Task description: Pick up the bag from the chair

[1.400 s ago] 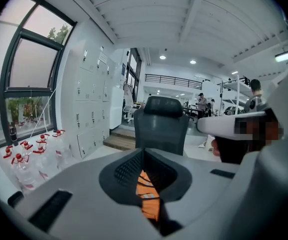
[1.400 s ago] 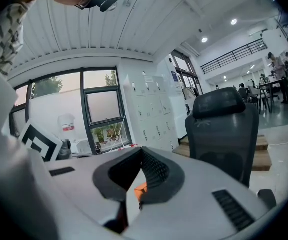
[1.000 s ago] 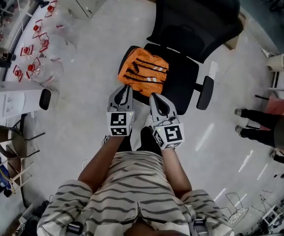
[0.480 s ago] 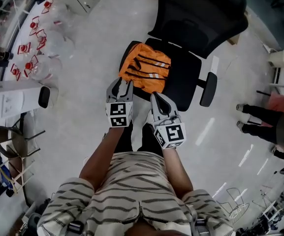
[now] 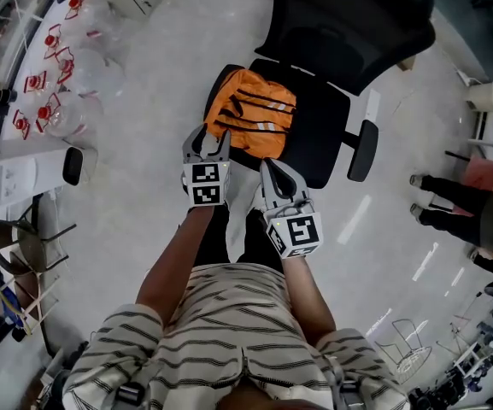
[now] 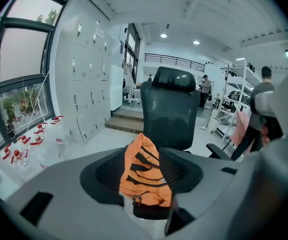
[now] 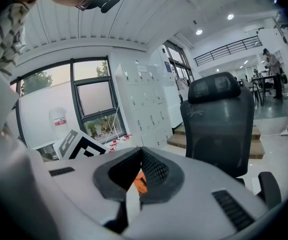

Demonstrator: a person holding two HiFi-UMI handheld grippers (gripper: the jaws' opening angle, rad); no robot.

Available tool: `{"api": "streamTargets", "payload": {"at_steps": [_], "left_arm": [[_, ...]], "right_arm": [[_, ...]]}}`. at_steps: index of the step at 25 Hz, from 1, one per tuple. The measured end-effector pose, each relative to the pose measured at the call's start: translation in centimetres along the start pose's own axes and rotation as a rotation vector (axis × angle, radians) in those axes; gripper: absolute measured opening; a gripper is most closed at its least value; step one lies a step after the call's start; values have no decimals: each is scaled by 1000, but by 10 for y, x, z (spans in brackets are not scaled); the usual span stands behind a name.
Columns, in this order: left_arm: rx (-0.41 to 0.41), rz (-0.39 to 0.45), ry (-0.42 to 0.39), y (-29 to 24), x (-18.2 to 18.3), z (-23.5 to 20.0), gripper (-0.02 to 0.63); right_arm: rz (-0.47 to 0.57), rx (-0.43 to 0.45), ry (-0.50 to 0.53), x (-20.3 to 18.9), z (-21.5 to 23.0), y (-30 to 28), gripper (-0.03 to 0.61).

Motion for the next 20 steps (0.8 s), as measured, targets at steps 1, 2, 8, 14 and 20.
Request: {"api": "streamTargets", "payload": {"at_steps": [1,2,8,14,20], "left_arm": [[1,-13,-4,-3,-2,-1,209],[2,-25,-6,-6,-5,-2,212],[23,-48,2,-25,-16,-14,216],[13,-86,-10,-39,-32,-22,229],[-6,-142,-7,-56,-46,-28,235]], "right_arm": [[-2,-2,-1,-1,1,0,18],[-4,-4,-2,-2,2,1,18],[-17,-16,-7,-8,6,-1,18],[-32,-21,-13,-16,7,-4,18],[-43,-33,-22,-20,11,-7,18]]}}
Point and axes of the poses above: the fingertips, and each gripper's own axes: y backward along the fingers, z to its right, x out of its top, the point moved 4 cm from there along y, backward along the fingers, and after that the axes turned 15 degrees about z, right-handed, at the moved point
